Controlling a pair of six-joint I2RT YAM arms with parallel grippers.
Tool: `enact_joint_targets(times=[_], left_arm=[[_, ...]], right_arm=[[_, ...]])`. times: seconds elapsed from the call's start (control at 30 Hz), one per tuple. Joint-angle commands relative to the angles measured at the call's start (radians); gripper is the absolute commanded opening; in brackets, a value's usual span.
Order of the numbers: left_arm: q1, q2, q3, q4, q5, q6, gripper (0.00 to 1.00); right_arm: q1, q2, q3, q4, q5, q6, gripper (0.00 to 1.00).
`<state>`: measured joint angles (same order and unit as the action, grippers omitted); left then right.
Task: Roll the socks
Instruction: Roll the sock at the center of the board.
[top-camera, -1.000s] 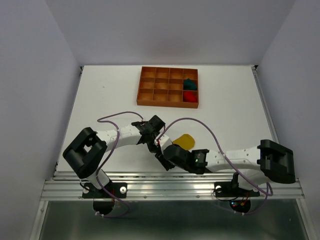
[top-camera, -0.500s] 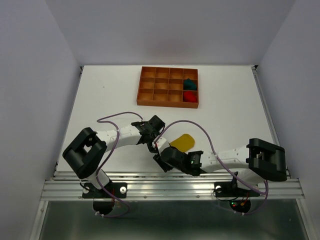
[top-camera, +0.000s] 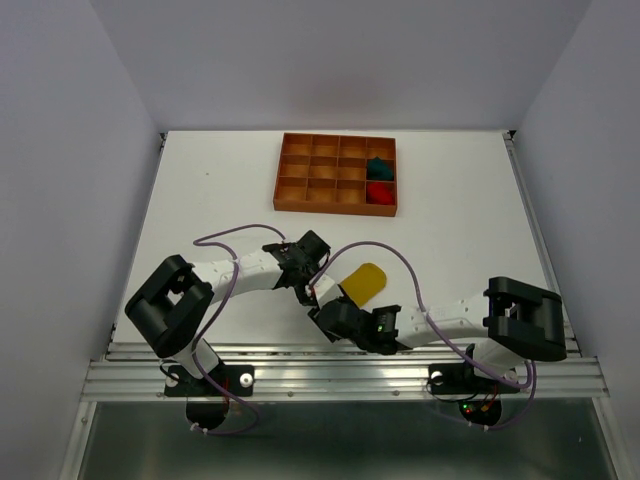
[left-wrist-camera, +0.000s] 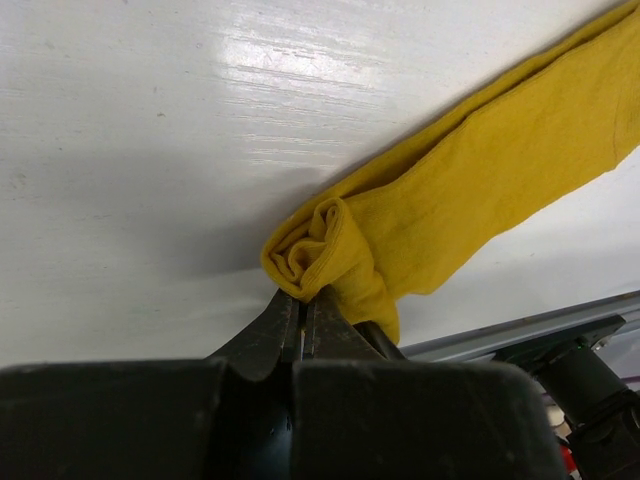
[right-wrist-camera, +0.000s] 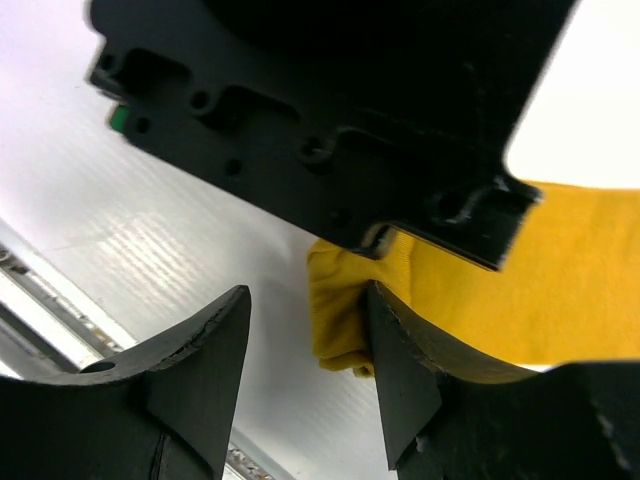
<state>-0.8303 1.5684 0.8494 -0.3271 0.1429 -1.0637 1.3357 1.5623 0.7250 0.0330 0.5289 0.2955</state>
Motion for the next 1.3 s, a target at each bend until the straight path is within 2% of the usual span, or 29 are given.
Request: enact_joint_targets(times=[0.0, 0.23, 0.37, 0.6, 0.73, 0.77, 0.83, 0.87, 0.97, 1.0, 1.03, 1.07, 1.1, 1.13, 1.27], left_arm=[[-0.01, -0.011, -0.013, -0.07, -0.016, 0.002, 0.0], [-0.009, -0.005, 0.005, -0.087, -0.028, 0.011, 0.0], [-0.007, -0.004, 0.014, -0.086, -0.028, 0.019, 0.0], [0.0, -0.06, 0.034, -0.101, -0.055, 0.022, 0.0], [0.026, -0.109, 0.027, -0.121, -0.072, 0.03, 0.0], [0.031, -0.117, 0.019, -0.121, -0.075, 0.031, 0.02], [0.045, -0.136, 0.01, -0.116, -0.075, 0.037, 0.14], [0.049, -0.143, 0.005, -0.112, -0.074, 0.041, 0.16], [0.068, -0.171, -0.009, -0.101, -0.075, 0.057, 0.28], [0.072, -0.179, -0.015, -0.096, -0.072, 0.06, 0.38], [0.086, -0.195, -0.019, -0.084, -0.068, 0.064, 0.42], [0.092, -0.205, -0.033, -0.079, -0.065, 0.068, 0.5], [0.099, -0.215, -0.039, -0.073, -0.062, 0.071, 0.5], [0.111, -0.235, -0.052, -0.064, -0.062, 0.073, 0.58], [0.149, -0.3, -0.085, -0.036, -0.066, 0.082, 0.73]], right_arm=[[-0.007, 0.015, 0.002, -0.128, 0.118, 0.03, 0.56], [-0.007, 0.018, 0.01, -0.151, 0.089, 0.048, 0.5], [-0.007, 0.053, 0.014, -0.151, 0.062, 0.057, 0.39], [-0.007, 0.127, 0.047, -0.197, 0.091, 0.116, 0.36], [-0.007, 0.157, 0.057, -0.212, 0.079, 0.14, 0.32], [-0.007, 0.166, 0.054, -0.212, 0.062, 0.145, 0.24], [-0.007, 0.177, 0.056, -0.214, 0.053, 0.151, 0.18], [-0.007, 0.188, 0.059, -0.214, 0.043, 0.146, 0.11], [-0.007, 0.18, 0.068, -0.214, 0.028, 0.142, 0.03], [-0.007, 0.173, 0.074, -0.212, 0.017, 0.139, 0.02], [-0.007, 0.165, 0.08, -0.214, 0.005, 0.139, 0.02], [-0.007, 0.147, 0.085, -0.211, -0.03, 0.139, 0.01], [-0.007, 0.147, 0.091, -0.212, -0.053, 0.134, 0.01], [-0.016, 0.13, 0.106, -0.212, -0.087, 0.136, 0.01], [-0.044, 0.099, 0.114, -0.2, -0.199, 0.154, 0.01]])
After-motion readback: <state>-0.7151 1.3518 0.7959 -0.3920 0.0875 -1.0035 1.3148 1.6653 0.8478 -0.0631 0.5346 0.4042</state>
